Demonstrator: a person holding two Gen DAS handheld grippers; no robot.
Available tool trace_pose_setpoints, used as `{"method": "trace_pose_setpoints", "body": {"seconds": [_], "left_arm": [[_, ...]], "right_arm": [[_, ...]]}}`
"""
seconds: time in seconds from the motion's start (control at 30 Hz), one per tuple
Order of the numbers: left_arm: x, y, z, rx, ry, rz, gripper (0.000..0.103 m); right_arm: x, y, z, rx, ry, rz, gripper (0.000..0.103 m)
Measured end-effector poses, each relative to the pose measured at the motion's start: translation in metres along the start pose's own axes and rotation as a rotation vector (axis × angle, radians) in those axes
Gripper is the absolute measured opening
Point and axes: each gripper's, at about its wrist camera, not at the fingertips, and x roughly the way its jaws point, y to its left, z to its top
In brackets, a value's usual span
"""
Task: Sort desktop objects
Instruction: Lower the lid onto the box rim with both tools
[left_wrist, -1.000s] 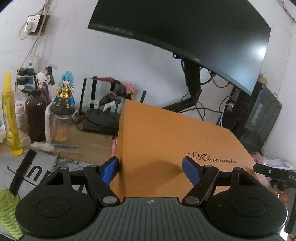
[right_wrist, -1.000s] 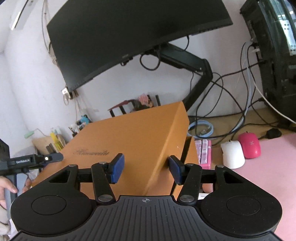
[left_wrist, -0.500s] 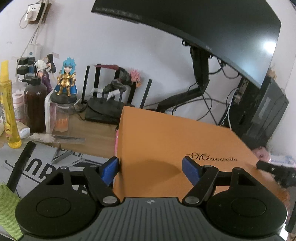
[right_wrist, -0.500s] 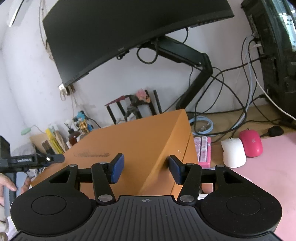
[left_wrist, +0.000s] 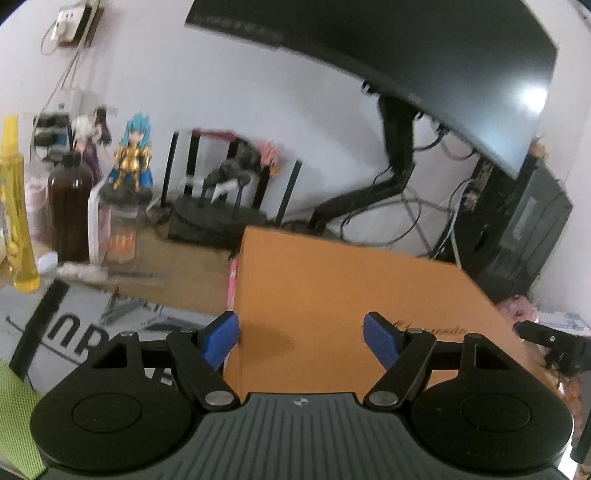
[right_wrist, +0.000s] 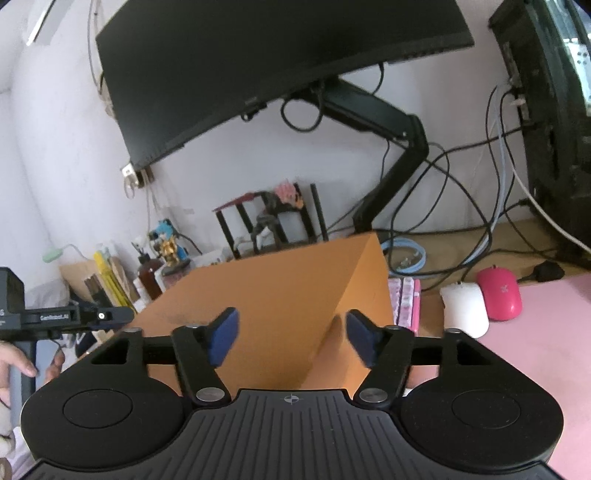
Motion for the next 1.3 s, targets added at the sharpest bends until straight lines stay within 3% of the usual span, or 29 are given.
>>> {"method": "trace_pose_setpoints", "body": {"seconds": [0.03,0.1,0.37,0.43,0.6,0.7,0.8,0.83,0.9,1.17,1.3], "left_arm": [[-0.004,-0.003,0.0,-0.001,-0.015,-0.004,0.084],[-0.013,-0.008,0.0,0.004,-0.04,-0.006,0.087],[-0.039,-0.03,-0.018,0.07,-0.09,0.014,0.092],[-0.042,-0.036,-0.026,0.106,-0.093,0.038,0.096],[-0.04,-0.047,-0.037,0.19,-0.063,0.056,0.096],[-0.035,-0.048,-0.038,0.209,-0.026,0.058,0.093],[-0.03,-0.047,-0.036,0.221,0.001,0.055,0.09],[-0.029,-0.046,-0.038,0.226,0.008,0.051,0.082],[-0.027,-0.046,-0.04,0.238,0.024,0.045,0.075],[-0.024,-0.039,-0.043,0.232,0.035,-0.004,0.075],[-0.021,-0.042,-0.047,0.266,0.039,0.01,0.075]], "right_arm": [[-0.004,0.002,0.001,-0.007,-0.01,-0.002,0.079],[-0.013,0.005,0.001,-0.025,-0.028,-0.002,0.08],[-0.04,0.019,-0.006,-0.117,-0.056,-0.005,0.086],[-0.04,0.025,-0.011,-0.157,-0.048,-0.003,0.086],[-0.031,0.037,-0.023,-0.235,0.011,0.046,0.086],[-0.023,0.039,-0.026,-0.247,0.06,0.058,0.082],[-0.015,0.039,-0.028,-0.258,0.1,0.062,0.064],[-0.014,0.038,-0.028,-0.263,0.103,0.057,0.06],[-0.013,0.035,-0.028,-0.257,0.123,0.061,0.059],[-0.006,0.031,-0.035,-0.275,0.161,0.066,0.057],[-0.004,0.033,-0.037,-0.294,0.161,0.052,0.057]]}}
